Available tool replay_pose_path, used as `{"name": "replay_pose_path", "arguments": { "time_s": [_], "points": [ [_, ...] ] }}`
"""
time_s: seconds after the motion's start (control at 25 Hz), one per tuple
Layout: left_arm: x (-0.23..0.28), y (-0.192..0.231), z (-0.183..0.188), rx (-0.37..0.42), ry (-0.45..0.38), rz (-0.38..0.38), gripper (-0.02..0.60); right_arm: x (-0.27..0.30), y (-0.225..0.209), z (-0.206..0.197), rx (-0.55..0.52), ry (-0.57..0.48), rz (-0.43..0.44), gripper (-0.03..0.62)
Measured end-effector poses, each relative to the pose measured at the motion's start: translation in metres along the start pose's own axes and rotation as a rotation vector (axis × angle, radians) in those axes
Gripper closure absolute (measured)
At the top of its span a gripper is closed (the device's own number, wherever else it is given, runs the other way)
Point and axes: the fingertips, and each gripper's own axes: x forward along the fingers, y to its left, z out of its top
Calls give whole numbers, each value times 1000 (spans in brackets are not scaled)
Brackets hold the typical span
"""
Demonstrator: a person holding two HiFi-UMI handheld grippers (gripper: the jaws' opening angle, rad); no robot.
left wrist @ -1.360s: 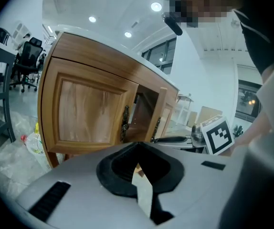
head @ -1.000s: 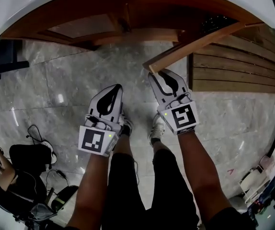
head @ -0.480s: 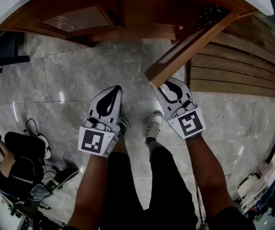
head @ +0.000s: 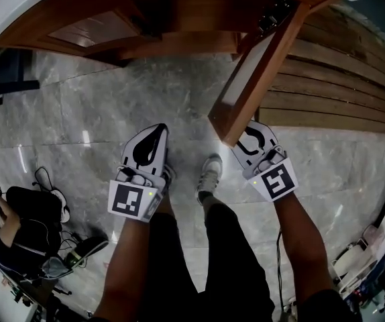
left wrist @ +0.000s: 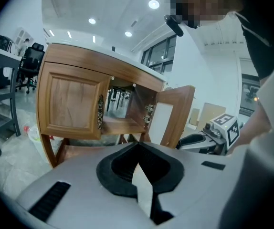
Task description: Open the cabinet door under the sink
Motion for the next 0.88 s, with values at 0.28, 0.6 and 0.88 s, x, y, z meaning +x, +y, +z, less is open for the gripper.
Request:
{"name": "replay_pose_path", "arguments": {
  "time_s": [0.28,0.6,0.88],
  "points": [
    [11,-18,-1,-2,14,-25,563,-37,-10,-23,-87,84,7,503],
    [22,-37,-3,-1,23,-44,563,-81,-38,-27,35,-15,-155,520],
    [24,-49,-12,30,54,-66,563,-113,-68,-42,2,29,-251,525]
  ]
}}
